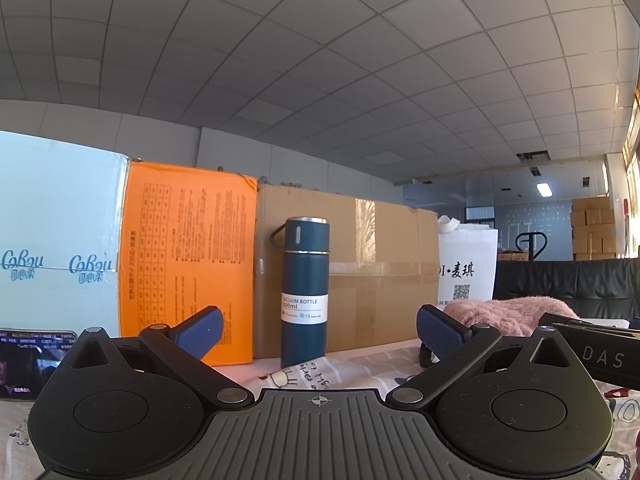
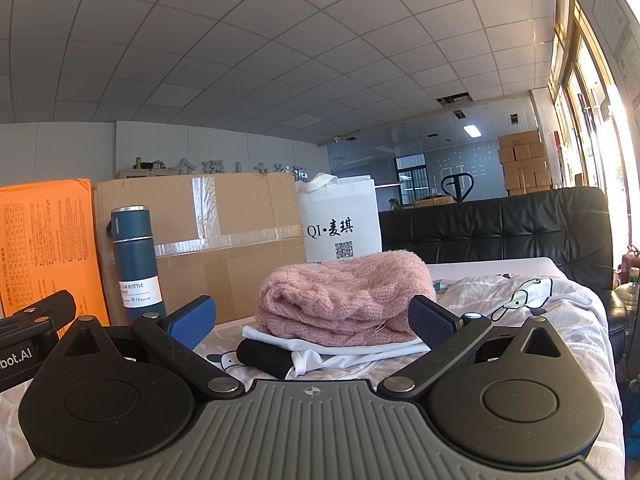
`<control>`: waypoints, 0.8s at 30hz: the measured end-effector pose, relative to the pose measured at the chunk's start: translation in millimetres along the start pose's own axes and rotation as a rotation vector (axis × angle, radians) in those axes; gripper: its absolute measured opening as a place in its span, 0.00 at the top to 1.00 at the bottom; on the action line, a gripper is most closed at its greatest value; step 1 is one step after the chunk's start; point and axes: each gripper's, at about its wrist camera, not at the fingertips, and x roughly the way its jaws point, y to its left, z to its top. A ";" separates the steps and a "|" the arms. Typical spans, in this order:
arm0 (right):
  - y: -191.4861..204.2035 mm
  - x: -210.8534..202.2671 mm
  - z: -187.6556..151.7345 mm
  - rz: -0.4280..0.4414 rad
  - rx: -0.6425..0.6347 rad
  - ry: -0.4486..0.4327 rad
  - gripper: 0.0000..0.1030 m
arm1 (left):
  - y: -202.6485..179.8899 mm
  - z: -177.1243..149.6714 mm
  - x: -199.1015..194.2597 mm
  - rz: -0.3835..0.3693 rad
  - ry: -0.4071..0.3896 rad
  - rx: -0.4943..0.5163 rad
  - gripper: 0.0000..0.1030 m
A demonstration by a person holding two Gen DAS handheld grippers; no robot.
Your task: Fold clothes
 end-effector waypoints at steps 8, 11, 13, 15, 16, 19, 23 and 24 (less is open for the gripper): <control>-0.4 -0.1 0.4 0.001 0.000 0.003 0.00 | 1.0 -0.2 0.8 -0.009 0.006 -0.006 0.00; -0.5 0.0 0.4 0.002 0.000 0.002 0.00 | 1.1 -0.2 1.5 -0.008 0.010 -0.008 0.00; -0.6 -0.1 0.4 0.002 0.000 0.002 0.00 | 1.2 -0.3 1.8 -0.008 0.011 -0.008 0.00; -0.6 0.0 0.4 0.002 0.000 0.003 0.00 | 1.2 -0.4 2.2 -0.009 0.011 -0.008 0.00; -0.6 0.1 0.5 0.002 0.000 0.003 0.00 | 1.2 -0.5 2.5 -0.010 0.012 -0.008 0.00; -0.8 0.2 0.5 0.002 0.001 0.003 0.00 | 2.1 -0.6 2.5 -0.011 0.013 -0.013 0.00; -0.9 0.3 0.5 0.002 0.001 0.003 0.00 | 2.6 -0.8 2.7 -0.009 0.014 -0.016 0.00; -0.9 0.4 0.5 0.003 0.001 0.003 0.00 | 2.7 -0.8 2.8 -0.009 0.014 -0.016 0.00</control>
